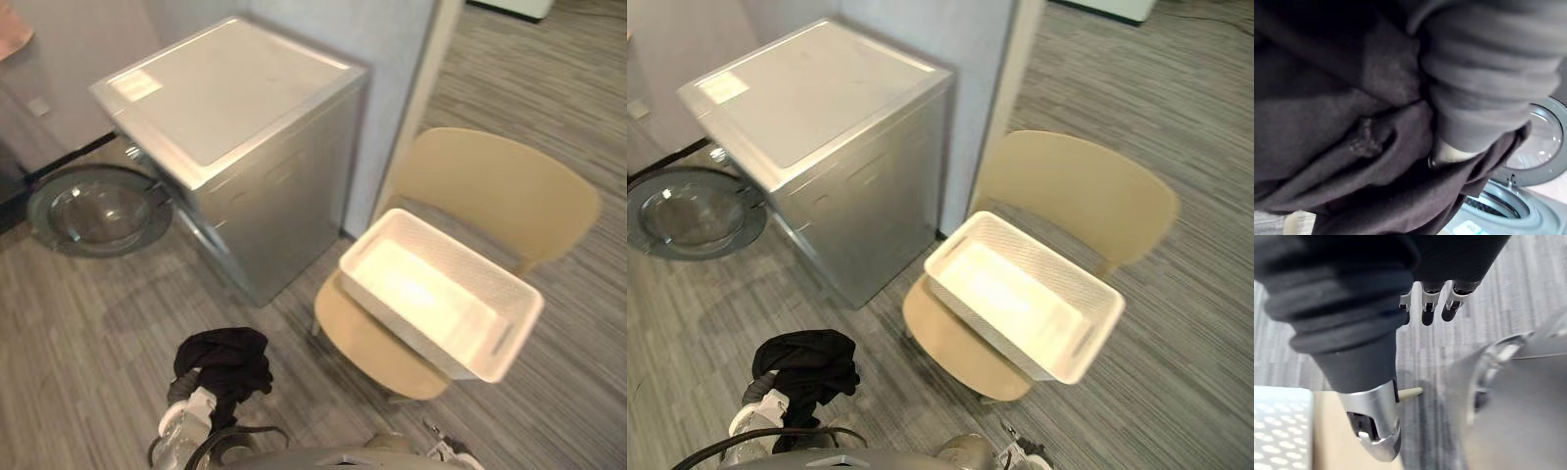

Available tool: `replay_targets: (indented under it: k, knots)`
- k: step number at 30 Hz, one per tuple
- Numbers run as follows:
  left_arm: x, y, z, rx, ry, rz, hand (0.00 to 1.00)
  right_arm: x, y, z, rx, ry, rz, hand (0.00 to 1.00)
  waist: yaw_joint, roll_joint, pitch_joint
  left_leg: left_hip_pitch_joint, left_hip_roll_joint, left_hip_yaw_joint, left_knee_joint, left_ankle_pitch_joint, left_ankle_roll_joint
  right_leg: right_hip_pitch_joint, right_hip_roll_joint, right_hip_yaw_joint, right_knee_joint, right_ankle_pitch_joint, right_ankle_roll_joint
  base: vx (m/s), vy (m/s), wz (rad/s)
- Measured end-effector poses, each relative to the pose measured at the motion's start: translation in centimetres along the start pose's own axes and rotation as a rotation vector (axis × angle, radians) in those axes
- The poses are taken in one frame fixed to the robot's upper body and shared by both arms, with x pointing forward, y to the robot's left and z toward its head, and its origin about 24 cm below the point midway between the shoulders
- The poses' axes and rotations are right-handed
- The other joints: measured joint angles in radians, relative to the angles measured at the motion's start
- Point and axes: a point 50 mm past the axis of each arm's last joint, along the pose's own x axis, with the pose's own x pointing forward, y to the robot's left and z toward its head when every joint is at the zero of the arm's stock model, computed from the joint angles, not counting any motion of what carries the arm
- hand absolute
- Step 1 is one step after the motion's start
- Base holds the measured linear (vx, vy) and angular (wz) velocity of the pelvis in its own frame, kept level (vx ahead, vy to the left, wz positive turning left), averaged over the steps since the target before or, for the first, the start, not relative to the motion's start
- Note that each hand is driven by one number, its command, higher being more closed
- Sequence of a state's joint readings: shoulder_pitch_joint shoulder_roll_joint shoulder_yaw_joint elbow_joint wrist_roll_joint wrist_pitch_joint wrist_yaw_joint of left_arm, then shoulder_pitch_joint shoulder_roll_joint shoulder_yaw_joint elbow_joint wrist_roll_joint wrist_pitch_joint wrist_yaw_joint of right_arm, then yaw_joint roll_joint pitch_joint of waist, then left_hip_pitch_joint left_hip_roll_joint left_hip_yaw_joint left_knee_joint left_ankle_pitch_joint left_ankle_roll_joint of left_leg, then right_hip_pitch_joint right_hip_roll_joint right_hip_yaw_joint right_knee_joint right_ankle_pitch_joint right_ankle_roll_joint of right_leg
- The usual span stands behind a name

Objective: Pick up the laundry basket with both hands and put the clothes into the washing machine.

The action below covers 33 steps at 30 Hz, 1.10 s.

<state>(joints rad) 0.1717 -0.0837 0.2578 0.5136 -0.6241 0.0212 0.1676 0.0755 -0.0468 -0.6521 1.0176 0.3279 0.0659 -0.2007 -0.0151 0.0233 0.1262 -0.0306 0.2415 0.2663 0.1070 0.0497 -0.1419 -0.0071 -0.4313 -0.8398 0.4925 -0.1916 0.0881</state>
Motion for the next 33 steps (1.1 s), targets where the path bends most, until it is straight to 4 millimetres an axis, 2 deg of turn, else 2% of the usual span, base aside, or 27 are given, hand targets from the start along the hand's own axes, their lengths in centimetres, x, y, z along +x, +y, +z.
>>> replay_targets:
  k: [1,2,5,9,11,12,13,14,15,16,17,19,20,21,22,23,24,25,26,27,29,30,31,32,33]
  knots:
    - [0.0,0.3,-0.3,0.001,0.011,0.011,1.0,0.0,0.0,-1.0,-0.007,0.048,-0.004,0.0,0.001,-0.013,-0.005,0.006,-0.015,-0.006,-0.008,-0.018,-0.025,0.018,-0.001,-0.001,-0.022,0.032,0.008,0.06,0.21,0.31]
    - [0.0,0.3,-0.3,0.001,0.012,0.012,1.0,-0.1,0.0,-1.5,-0.009,0.065,-0.004,0.0,0.0,-0.019,-0.005,0.012,-0.022,-0.011,-0.008,-0.026,-0.034,0.033,-0.002,-0.003,-0.038,0.052,0.009,0.1,0.257,0.35]
    - [-0.3,1.1,-0.6,0.015,0.023,0.025,1.0,-0.2,-0.6,-2.6,-0.016,0.11,-0.02,0.0,0.009,-0.028,-0.008,0.047,-0.051,-0.031,0.042,-0.092,-0.011,0.111,-0.017,-0.009,-0.085,0.173,0.004,0.1,0.293,0.27]
    - [-0.5,1.5,-0.5,0.064,0.021,0.001,1.0,-0.2,-0.5,-2.6,-0.017,0.11,-0.019,0.0,0.019,-0.029,-0.025,0.027,-0.111,-0.083,0.081,-0.145,0.018,0.141,-0.061,0.015,-0.088,0.252,0.002,0.04,0.203,0.39]
    - [-0.5,1.4,-0.7,0.101,0.025,-0.014,1.0,-0.2,-0.5,-2.5,-0.005,0.107,-0.017,0.0,0.016,-0.027,-0.026,0.022,-0.139,-0.125,0.069,-0.155,0.034,0.118,-0.089,0.084,-0.026,0.303,-0.045,0.04,0.185,0.73]
    - [-0.6,1.5,-1.0,0.121,0.036,-0.017,1.0,-0.2,-0.7,-2.5,0.005,0.107,-0.019,0.0,0.016,-0.026,-0.026,0.025,-0.145,-0.144,0.056,-0.162,0.044,0.085,-0.091,0.156,0.021,0.353,-0.115,0.05,0.152,0.69]
    - [-0.7,1.3,-1.3,0.145,0.044,-0.028,1.0,-0.1,-0.8,-2.1,0.0,0.095,-0.019,0.0,0.014,0.002,-0.026,0.041,-0.14,-0.173,0.039,-0.17,0.058,0.029,-0.064,0.32,0.091,0.37,-0.125,0.08,0.139,0.77]
    - [-0.6,1.8,-1.2,0.159,0.046,-0.015,1.0,-0.2,-0.3,-2.3,0.004,0.097,0.0,0.0,0.01,-0.001,-0.015,0.051,-0.132,-0.208,0.039,-0.177,0.068,-0.014,0.019,0.457,0.156,0.178,-0.052,0.07,0.072,0.64]
    - [-0.6,2.2,-1.0,0.167,0.044,-0.005,1.0,-0.3,0.0,-2.5,0.013,0.099,0.012,0.0,0.009,-0.009,-0.015,0.056,-0.129,-0.218,0.038,-0.184,0.076,-0.041,0.071,0.498,0.189,0.105,-0.059,0.05,0.039,0.49]
    - [-0.5,2.6,-0.7,0.186,0.042,0.004,1.0,-0.6,0.6,-3.1,0.033,0.108,0.031,0.0,0.011,-0.031,-0.006,0.073,-0.128,-0.23,0.036,-0.2,0.078,-0.094,0.153,0.55,0.23,0.014,-0.065,0.01,-0.013,0.3]
    - [-0.5,2.7,-0.8,0.196,0.046,0.008,1.0,-0.8,1.2,-3.5,0.057,0.115,0.046,0.0,0.009,-0.05,0.004,0.086,-0.13,-0.232,0.05,-0.219,0.074,-0.144,0.226,0.564,0.246,-0.048,-0.063,-0.01,-0.044,0.2]
    - [-0.6,2.5,-1.4,0.196,0.073,0.006,1.0,-0.9,1.6,-3.3,0.055,0.101,0.064,0.0,0.002,-0.06,0.007,0.09,-0.13,-0.235,0.075,-0.249,0.065,-0.216,0.299,0.55,0.187,-0.085,-0.058,0.0,-0.136,0.3]
    - [-0.6,2.1,-1.6,0.186,0.075,-0.004,1.0,-1.0,1.4,-3.9,0.049,0.113,0.063,0.0,-0.002,-0.072,0.006,0.089,-0.134,-0.24,0.096,-0.269,0.052,-0.231,0.325,0.569,0.056,-0.084,-0.046,0.06,-0.185,0.54]
    - [-0.6,2.0,-1.7,0.184,0.076,-0.008,1.0,-1.1,1.3,-4.2,0.058,0.121,0.058,0.0,-0.007,-0.078,0.006,0.09,-0.137,-0.25,0.104,-0.28,0.037,-0.23,0.335,0.588,0.02,-0.045,-0.065,0.16,-0.204,0.9]
    - [-0.7,1.5,-2.0,0.179,0.085,-0.021,1.0,-1.2,0.6,-4.8,0.073,0.137,0.039,0.0,-0.023,-0.074,-0.005,0.095,-0.124,-0.265,0.137,-0.286,0.028,-0.197,0.352,0.558,-0.003,-0.026,-0.043,0.26,-0.184,0.88]
    - [-0.9,0.5,-2.4,0.18,0.087,-0.061,1.0,-1.1,0.3,-4.4,0.081,0.12,0.033,0.0,-0.019,-0.049,-0.004,0.08,-0.1,-0.255,0.196,-0.302,0.041,-0.177,0.365,0.529,-0.004,-0.037,-0.041,0.36,-0.199,0.87]
    - [-1.1,-0.2,-2.7,0.186,0.093,-0.09,1.0,-1.1,0.2,-4.1,0.084,0.103,0.034,0.0,-0.019,-0.033,-0.004,0.084,-0.082,-0.26,0.189,-0.317,0.036,-0.166,0.376,0.51,0.003,-0.054,-0.058,0.37,-0.185,0.49]
    - [-1.1,-0.6,-2.7,0.191,0.093,-0.106,1.0,-1.1,0.3,-3.9,0.087,0.095,0.036,0.0,-0.018,-0.026,-0.01,0.088,-0.078,-0.272,0.189,-0.332,0.03,-0.163,0.379,0.494,0.012,-0.071,-0.081,0.3,-0.151,0.45]
    - [-1.0,-1.1,-2.6,0.191,0.089,-0.127,1.0,-1.1,0.3,-3.8,0.088,0.093,0.037,0.0,-0.022,-0.019,-0.011,0.083,-0.068,-0.279,0.23,-0.348,0.04,-0.139,0.381,0.47,0.016,-0.083,-0.094,0.29,-0.137,0.35]
    - [-1.1,-1.3,-2.6,0.188,0.086,-0.136,1.0,-1.1,0.3,-3.8,0.089,0.093,0.037,0.0,-0.022,-0.018,-0.01,0.082,-0.068,-0.285,0.271,-0.354,0.042,-0.123,0.384,0.464,0.014,-0.091,-0.096,0.31,-0.111,0.4]
    - [-1.3,-1.9,-2.2,0.175,0.067,-0.169,1.0,-1.1,0.1,-3.9,0.091,0.092,0.033,0.0,-0.028,-0.011,-0.009,0.024,-0.067,-0.295,0.473,-0.357,0.033,-0.064,0.388,0.436,0.006,-0.122,-0.099,0.27,-0.085,0.43]
    - [-1.4,-2.5,-1.9,0.162,0.054,-0.195,1.0,-1.1,0.0,-3.6,0.087,0.079,0.032,0.0,-0.03,0.003,-0.008,-0.056,-0.057,-0.308,0.664,-0.318,-0.013,-0.028,0.397,0.424,-0.003,-0.137,-0.102,0.23,-0.025,0.34]
    - [-1.5,-2.7,-1.6,0.157,0.038,-0.204,1.0,-1.0,-0.2,-3.2,0.083,0.065,0.03,0.0,-0.023,0.014,-0.002,-0.135,-0.036,-0.322,0.851,-0.237,-0.055,0.011,0.413,0.42,-0.02,-0.143,-0.109,0.23,0.011,0.1]
    - [-1.5,-2.5,-1.4,0.153,0.034,-0.2,1.0,-1.0,-0.2,-3.0,0.085,0.059,0.03,0.0,-0.014,0.02,-0.001,-0.167,-0.028,-0.317,0.932,-0.214,-0.052,0.028,0.416,0.427,-0.025,-0.145,-0.116,0.19,0.062,-0.31]
    - [-1.5,-2.2,-1.4,0.146,0.033,-0.186,1.0,-1.0,0.1,-2.6,0.085,0.051,0.042,0.0,-0.003,0.027,0.004,-0.203,-0.017,-0.293,1.03,-0.214,-0.027,0.056,0.419,0.451,-0.032,-0.15,-0.124,0.18,0.102,-0.58]
